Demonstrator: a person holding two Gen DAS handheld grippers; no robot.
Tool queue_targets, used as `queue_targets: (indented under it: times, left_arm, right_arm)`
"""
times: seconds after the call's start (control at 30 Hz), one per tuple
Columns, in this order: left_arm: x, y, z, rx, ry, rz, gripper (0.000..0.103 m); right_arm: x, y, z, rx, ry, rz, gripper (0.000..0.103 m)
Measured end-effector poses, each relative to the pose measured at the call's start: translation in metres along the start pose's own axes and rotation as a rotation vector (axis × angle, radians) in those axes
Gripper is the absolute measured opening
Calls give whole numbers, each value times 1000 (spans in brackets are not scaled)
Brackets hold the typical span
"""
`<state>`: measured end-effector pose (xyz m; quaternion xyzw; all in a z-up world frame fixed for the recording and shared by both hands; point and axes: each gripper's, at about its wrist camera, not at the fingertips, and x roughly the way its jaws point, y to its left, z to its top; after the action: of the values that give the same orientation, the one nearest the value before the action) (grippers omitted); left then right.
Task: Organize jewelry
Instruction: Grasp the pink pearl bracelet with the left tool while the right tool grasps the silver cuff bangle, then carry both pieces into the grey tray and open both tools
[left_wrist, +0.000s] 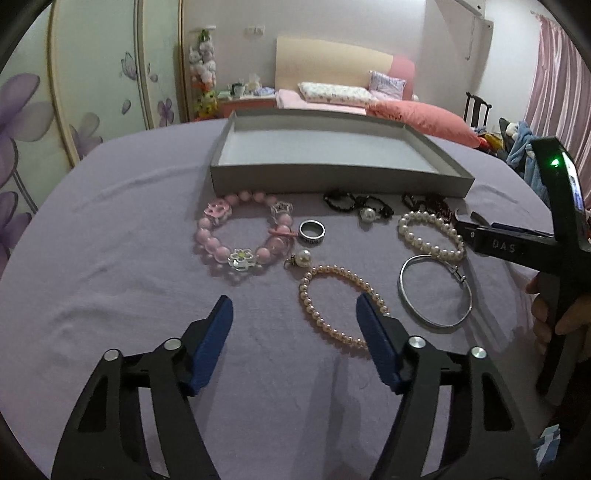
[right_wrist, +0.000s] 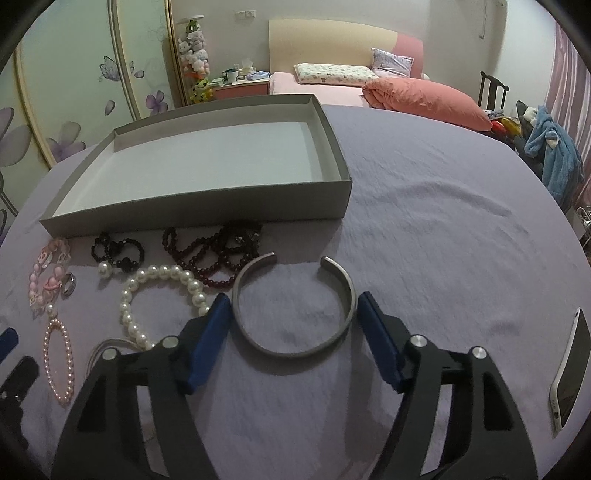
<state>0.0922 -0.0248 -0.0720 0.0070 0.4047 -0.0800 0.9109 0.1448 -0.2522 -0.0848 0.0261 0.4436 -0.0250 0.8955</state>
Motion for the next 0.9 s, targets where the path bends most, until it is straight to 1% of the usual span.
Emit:
queue_targets:
  times: [0.03, 0.1, 0.13, 0.17, 0.23, 0.37, 0.47, 0.57, 0.63, 0.7, 0.73, 0.8, 0.9]
  left_arm:
    - [2, -1, 0, -5, 11, -4, 60]
    - [6, -1, 0, -6, 28, -10, 51]
    - [8, -2, -1, -3, 40, -12, 43]
    - [9, -2, -2, 2, 42, -3, 42]
    - [8, -3, -3, 11, 42, 1, 33]
    - [7, -1, -2, 2, 49, -4, 33]
    - [7, -5, -2, 7, 54, -16, 36]
    - [8, -9, -2, 28, 52, 1, 35]
    - [9, -10, -2, 38, 50, 22, 10]
    - [9, -5, -2, 26, 53, 9, 7]
    - [9, -3, -1, 23, 54, 5, 7]
    - [7, 3, -2, 24, 51, 21, 6]
    - [3, 10, -3, 12, 41, 14, 6]
  right_arm:
    - [0, -1, 1, -2, -2, 2, 65]
    - [0, -1, 2, -4, -2, 4, 65]
    - [-1, -1, 2, -5, -2, 7, 65]
    - [-2, -1, 2, -6, -2, 8, 65]
    - [-2, -3, 3, -6, -2, 8, 65]
    - [-1, -3, 2, -5, -2, 9, 66]
    - [-1, -3, 1, -6, -3, 8, 66]
    - [-2, -3, 1, -7, -2, 8, 65]
    - [-3, -3, 0, -9, -3, 8, 65]
    - [-4, -3, -2, -12, -3, 10, 65]
    - [-5, -3, -4, -13, -4, 11, 65]
    - [-8, -5, -9, -10, -3, 11, 65]
    - [-14, -7, -14, 1, -6, 19, 65]
